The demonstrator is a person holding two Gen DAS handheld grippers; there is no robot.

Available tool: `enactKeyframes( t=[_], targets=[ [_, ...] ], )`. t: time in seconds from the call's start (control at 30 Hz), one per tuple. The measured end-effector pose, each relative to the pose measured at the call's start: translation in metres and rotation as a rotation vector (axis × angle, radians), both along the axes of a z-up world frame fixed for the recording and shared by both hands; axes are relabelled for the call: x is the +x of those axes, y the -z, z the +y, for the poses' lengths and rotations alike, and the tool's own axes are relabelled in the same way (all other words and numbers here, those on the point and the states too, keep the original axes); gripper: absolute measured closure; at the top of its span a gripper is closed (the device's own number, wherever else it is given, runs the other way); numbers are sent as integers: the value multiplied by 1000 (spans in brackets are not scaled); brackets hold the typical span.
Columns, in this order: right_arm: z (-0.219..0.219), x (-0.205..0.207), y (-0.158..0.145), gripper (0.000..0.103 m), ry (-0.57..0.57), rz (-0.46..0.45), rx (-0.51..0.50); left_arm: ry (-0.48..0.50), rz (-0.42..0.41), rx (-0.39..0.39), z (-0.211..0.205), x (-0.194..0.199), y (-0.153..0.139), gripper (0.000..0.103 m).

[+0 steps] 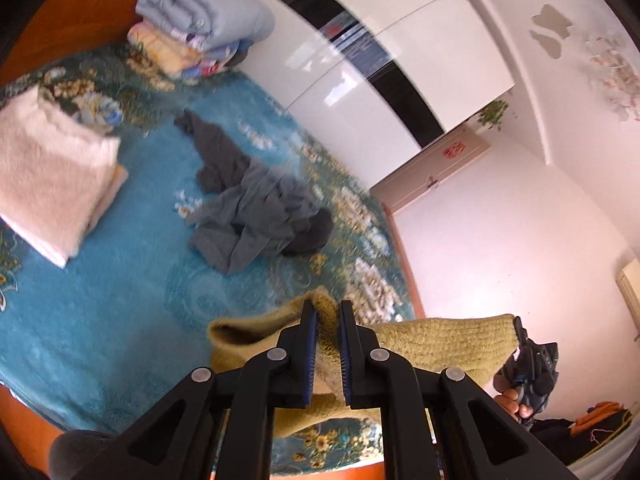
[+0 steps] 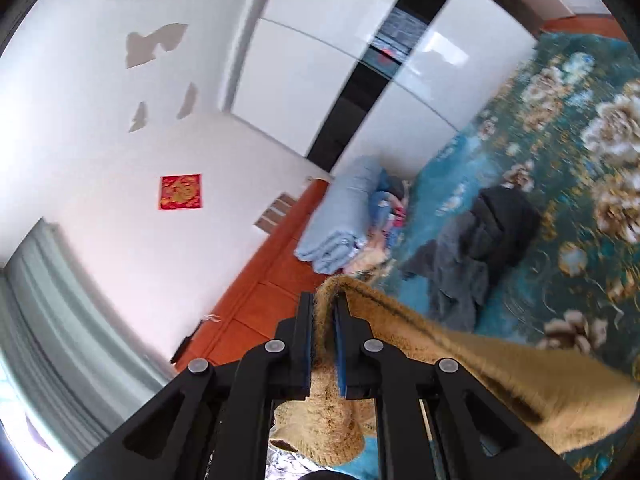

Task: Fold clothes
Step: 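Lift the sweater with both tools and shake it out in the air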

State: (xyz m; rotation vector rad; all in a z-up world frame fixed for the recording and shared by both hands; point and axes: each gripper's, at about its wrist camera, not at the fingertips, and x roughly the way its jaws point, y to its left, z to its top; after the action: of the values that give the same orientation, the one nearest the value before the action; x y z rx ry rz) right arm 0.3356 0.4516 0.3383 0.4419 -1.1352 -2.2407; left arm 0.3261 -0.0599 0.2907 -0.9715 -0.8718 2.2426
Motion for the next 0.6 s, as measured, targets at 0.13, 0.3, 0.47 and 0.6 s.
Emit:
enactKeyframes(
  t=[0.13, 0.3, 0.47, 0.6],
  targets=[
    [-1, 10, -26, 94, -51, 95, -19, -36, 129, 46, -10, 29, -51, 92],
    [-2, 44, -54, 94, -123, 171, -42, -62, 245, 48, -14, 56, -107, 92],
    [-16, 80, -93, 94, -226, 262, -14, -67, 319, 45, -12, 73, -155, 92],
    [-16, 77, -105, 94, -255, 243, -8, -67, 293, 18, -7, 59, -165, 92]
  ],
)
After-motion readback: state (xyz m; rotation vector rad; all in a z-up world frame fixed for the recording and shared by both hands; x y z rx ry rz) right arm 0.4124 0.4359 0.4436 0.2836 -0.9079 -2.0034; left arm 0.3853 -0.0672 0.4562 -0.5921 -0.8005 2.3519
